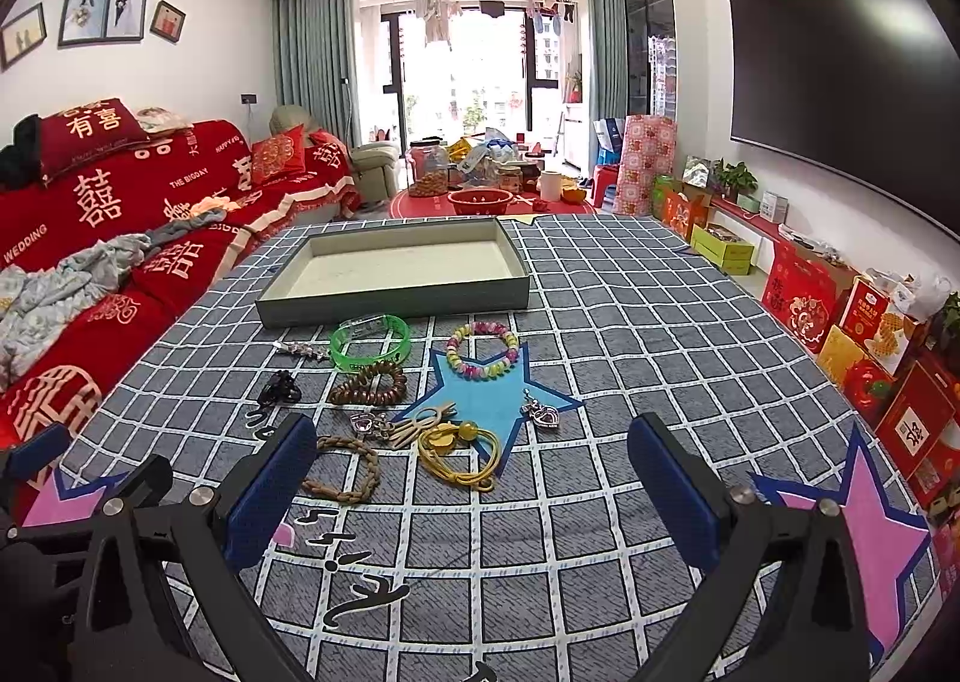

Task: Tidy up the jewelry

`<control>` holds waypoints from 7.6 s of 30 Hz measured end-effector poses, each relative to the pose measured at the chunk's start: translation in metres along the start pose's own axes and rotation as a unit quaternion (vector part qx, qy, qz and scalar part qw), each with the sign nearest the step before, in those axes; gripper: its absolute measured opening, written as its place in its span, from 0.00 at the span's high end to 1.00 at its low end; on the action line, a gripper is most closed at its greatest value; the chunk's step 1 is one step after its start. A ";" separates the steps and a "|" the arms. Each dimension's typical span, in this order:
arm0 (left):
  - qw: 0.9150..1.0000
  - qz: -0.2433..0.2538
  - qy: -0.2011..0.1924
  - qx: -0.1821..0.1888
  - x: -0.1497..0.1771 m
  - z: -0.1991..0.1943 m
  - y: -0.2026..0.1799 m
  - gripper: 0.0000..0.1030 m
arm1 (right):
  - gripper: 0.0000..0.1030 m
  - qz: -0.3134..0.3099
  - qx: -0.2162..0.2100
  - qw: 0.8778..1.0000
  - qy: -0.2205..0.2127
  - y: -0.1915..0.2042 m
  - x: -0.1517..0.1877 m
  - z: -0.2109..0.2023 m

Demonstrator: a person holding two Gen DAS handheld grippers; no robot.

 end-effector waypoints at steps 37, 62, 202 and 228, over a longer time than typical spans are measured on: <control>1.000 -0.002 0.003 0.001 0.002 0.002 0.000 0.00 | 0.00 0.005 -0.008 1.000 0.000 0.005 0.000 -0.004; 1.000 -0.005 0.002 -0.001 0.002 0.001 0.001 0.00 | 0.00 0.008 -0.009 1.000 0.000 0.005 0.001 -0.005; 0.979 0.067 0.181 0.063 -0.192 0.338 -0.065 0.64 | 0.84 0.107 -0.122 0.943 0.291 0.003 -0.158 0.373; 0.990 0.069 0.114 0.056 -0.207 0.269 -0.058 0.00 | 0.23 0.160 -0.163 0.946 0.231 -0.008 -0.182 0.302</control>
Point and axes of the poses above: each gripper's, at about its wrist camera, not at the fingertips, and z roughly the way its jaws point, y to its left, x to its underside, the point moved 4 cm from there along z, roughly the way its jaws point, and after that the axes turned 2 degrees about y, right-handed, at the moved point
